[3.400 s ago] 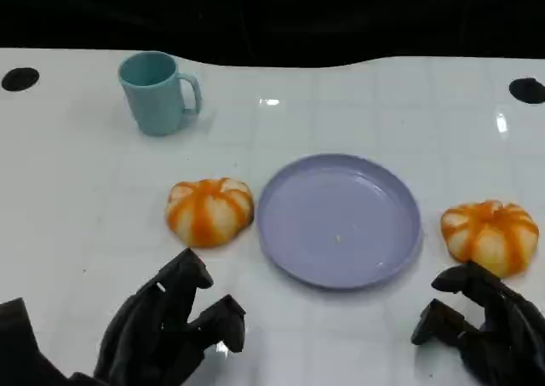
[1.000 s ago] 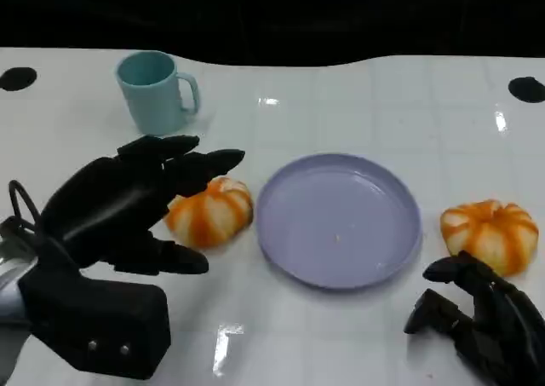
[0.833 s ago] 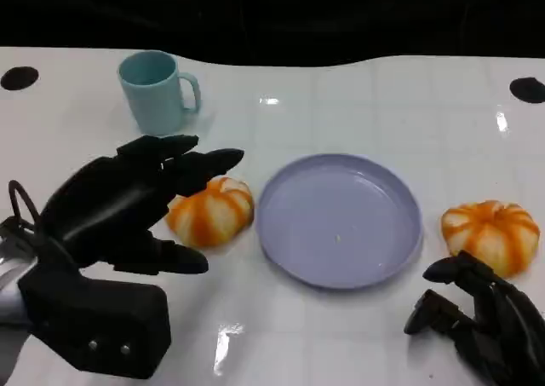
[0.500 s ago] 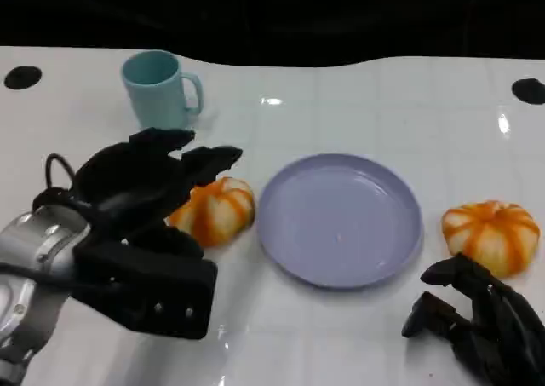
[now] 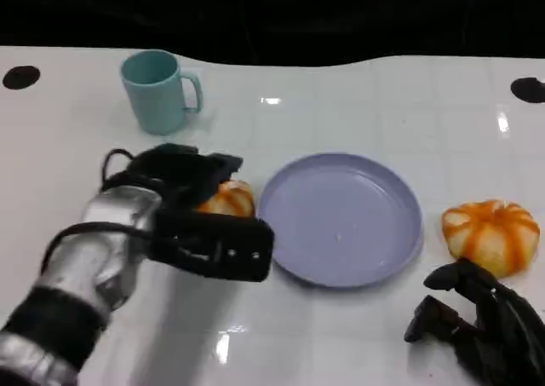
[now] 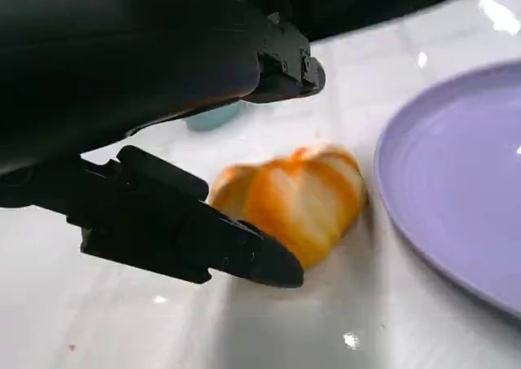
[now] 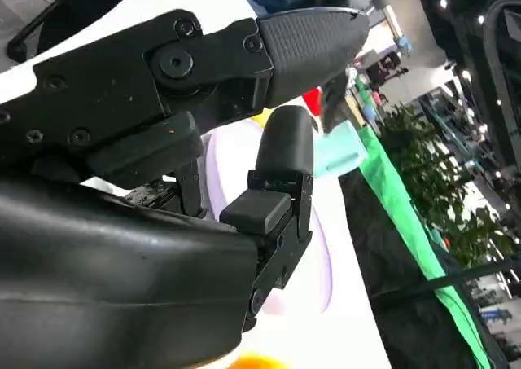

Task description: Grasp the bread from the table and place it into the plate.

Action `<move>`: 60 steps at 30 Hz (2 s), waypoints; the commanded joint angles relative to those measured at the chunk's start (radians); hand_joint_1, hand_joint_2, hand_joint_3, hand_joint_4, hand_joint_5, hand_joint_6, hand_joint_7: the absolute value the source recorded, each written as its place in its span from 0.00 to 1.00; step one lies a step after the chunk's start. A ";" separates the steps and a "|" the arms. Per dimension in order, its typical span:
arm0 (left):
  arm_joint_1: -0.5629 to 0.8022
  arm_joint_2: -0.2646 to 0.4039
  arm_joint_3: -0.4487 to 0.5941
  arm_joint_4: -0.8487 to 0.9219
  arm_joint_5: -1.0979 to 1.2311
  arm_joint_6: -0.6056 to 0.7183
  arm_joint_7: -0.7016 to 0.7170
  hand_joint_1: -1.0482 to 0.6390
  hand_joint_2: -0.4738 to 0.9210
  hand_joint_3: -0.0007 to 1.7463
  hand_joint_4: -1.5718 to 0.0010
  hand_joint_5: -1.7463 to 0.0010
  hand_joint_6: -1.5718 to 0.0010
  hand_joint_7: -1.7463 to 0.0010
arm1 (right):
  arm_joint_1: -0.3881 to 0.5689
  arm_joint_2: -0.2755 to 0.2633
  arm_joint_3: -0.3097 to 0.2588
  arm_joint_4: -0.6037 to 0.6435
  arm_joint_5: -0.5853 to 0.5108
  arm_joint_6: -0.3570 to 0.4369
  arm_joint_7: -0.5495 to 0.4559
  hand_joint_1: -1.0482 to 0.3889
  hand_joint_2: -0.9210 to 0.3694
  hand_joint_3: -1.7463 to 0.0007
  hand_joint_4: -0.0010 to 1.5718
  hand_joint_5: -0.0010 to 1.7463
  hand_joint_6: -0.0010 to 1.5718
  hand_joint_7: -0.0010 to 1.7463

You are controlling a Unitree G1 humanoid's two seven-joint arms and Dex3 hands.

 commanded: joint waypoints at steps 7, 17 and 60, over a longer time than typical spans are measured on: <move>-0.127 -0.052 -0.030 0.287 -0.089 -0.047 0.083 0.26 0.94 0.00 0.92 0.95 0.88 0.99 | 0.015 -0.016 -0.002 -0.028 0.005 0.022 -0.008 0.37 0.00 0.88 0.41 0.86 0.39 0.65; -0.212 -0.128 -0.081 0.558 -0.107 -0.074 0.157 0.26 0.94 0.00 0.91 0.96 0.87 0.99 | 0.015 -0.023 -0.005 -0.028 0.013 0.032 0.006 0.37 0.00 0.86 0.41 0.85 0.38 0.65; -0.225 -0.126 0.046 0.630 -0.296 -0.290 0.671 0.53 0.73 0.66 0.43 0.00 0.60 0.00 | -0.010 -0.029 -0.017 0.034 0.007 0.002 0.013 0.38 0.00 0.87 0.43 0.85 0.39 0.66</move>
